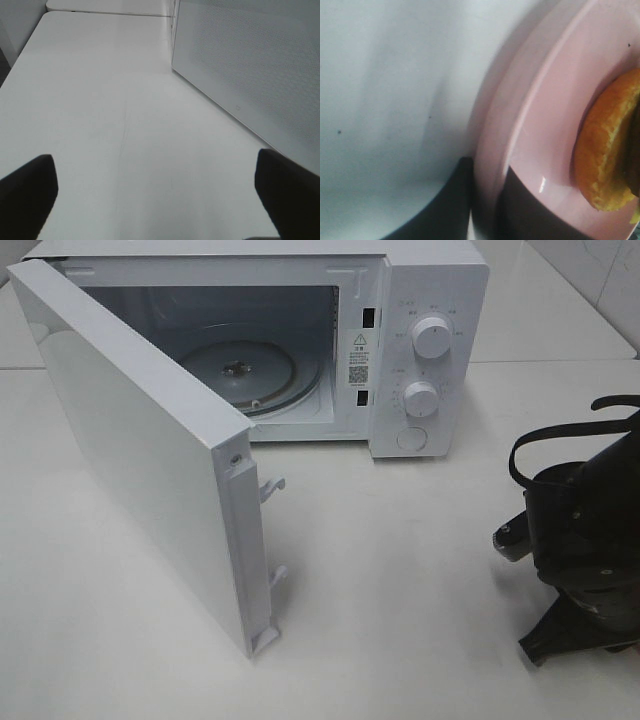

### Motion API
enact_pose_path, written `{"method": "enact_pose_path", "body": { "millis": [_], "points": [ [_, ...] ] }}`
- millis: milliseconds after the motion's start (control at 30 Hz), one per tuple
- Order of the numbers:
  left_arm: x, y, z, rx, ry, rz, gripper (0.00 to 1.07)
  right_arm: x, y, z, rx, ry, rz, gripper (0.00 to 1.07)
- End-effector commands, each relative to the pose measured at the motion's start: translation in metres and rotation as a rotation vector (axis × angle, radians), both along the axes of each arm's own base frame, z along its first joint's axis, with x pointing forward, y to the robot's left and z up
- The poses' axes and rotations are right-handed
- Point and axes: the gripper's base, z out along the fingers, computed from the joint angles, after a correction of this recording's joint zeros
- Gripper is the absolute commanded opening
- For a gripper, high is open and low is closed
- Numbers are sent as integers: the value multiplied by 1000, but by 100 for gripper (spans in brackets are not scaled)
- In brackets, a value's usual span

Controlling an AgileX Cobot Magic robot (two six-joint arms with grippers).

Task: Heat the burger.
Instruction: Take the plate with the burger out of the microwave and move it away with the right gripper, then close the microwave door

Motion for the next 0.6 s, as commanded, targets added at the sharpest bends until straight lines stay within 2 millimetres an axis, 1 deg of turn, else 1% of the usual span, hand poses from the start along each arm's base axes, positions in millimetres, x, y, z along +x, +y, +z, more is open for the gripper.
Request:
{"method": "enact_pose_path", "body": {
  "millis": [33, 100, 133, 167, 200, 233, 267, 300, 333, 367, 433, 467, 500, 533, 567, 600],
  "points": [
    [-1, 0, 0, -3, -26, -1, 100, 1, -3, 3, -49, -12, -3, 11],
    [-1, 0, 0, -3, -26, -1, 100, 1, -3, 3, -48, -3, -3, 20],
    [-1, 0, 0, -3, -26, -1, 100, 1, -3, 3, -48, -3, -3, 20],
    [-1, 0, 0, -3, -26, -1, 100, 0, -3, 3, -42, 3, -11, 28],
    [-1, 0, 0, -3, -26, -1, 100, 0, -3, 3, -42, 3, -11, 28],
    [-1, 0, 0, -3, -26, -1, 100, -1, -3, 5, -33, 10, -7, 36],
    [-1, 0, 0, -3, -26, -1, 100, -1, -2, 10, -21, 11, 4, 40],
    [-1, 0, 0, -3, -26, -1, 100, -1, -2, 10, -21, 11, 4, 40],
    [-1, 0, 0, -3, -26, -1, 100, -1, -2, 12, -14, 5, 8, 47],
    [-1, 0, 0, -3, -26, -1, 100, -1, -2, 12, -14, 5, 8, 47],
    [-1, 0, 0, -3, -26, -1, 100, -2, 0, 28, 35, -25, 16, 55],
    [-1, 0, 0, -3, -26, -1, 100, -2, 0, 28, 35, -25, 16, 55],
    [-1, 0, 0, -3, -26, -1, 100, -3, 0, 32, 49, -28, 17, 56],
    [-1, 0, 0, -3, -26, -1, 100, -5, 0, 40, 79, -33, 23, 57],
    [-1, 0, 0, -3, -26, -1, 100, -5, 0, 40, 79, -33, 23, 57],
    [-1, 0, 0, -3, -26, -1, 100, -9, 1, 50, 121, -35, 32, 57]
  ]
}}
